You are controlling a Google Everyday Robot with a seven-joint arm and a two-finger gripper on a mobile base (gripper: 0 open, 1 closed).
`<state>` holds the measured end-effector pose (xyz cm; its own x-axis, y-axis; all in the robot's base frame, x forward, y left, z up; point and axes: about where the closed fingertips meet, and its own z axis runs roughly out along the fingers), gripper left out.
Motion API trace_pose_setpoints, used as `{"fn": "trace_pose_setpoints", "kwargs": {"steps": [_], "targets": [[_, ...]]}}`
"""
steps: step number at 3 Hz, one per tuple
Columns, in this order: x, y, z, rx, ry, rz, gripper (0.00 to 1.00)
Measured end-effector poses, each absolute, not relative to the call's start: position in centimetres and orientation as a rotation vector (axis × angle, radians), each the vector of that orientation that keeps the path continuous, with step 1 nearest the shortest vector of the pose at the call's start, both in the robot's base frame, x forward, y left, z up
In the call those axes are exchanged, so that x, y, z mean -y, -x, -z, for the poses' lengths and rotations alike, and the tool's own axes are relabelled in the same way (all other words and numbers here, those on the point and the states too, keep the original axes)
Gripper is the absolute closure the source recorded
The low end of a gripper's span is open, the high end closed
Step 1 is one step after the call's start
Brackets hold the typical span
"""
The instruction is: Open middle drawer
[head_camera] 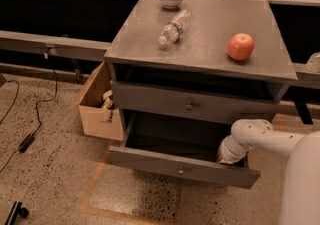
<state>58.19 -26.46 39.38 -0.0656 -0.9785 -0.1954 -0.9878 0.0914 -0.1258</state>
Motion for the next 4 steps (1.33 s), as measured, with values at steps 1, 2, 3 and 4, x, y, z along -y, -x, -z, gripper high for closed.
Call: {"fn": "trace_pose_setpoints", "kwargs": {"steps": [1, 2, 3, 4], "targets": [[26.0, -57.0, -39.2, -2.149, 2.031, -0.147, 1.00], [25.8, -56.5, -39.6, -2.157, 2.035, -0.166, 1.00], [24.9, -53.9, -40.4, -2.177, 2.049, -0.214, 1.00], [24.9, -54.0, -40.4, -2.178, 2.048, -0.214, 1.00]]}}
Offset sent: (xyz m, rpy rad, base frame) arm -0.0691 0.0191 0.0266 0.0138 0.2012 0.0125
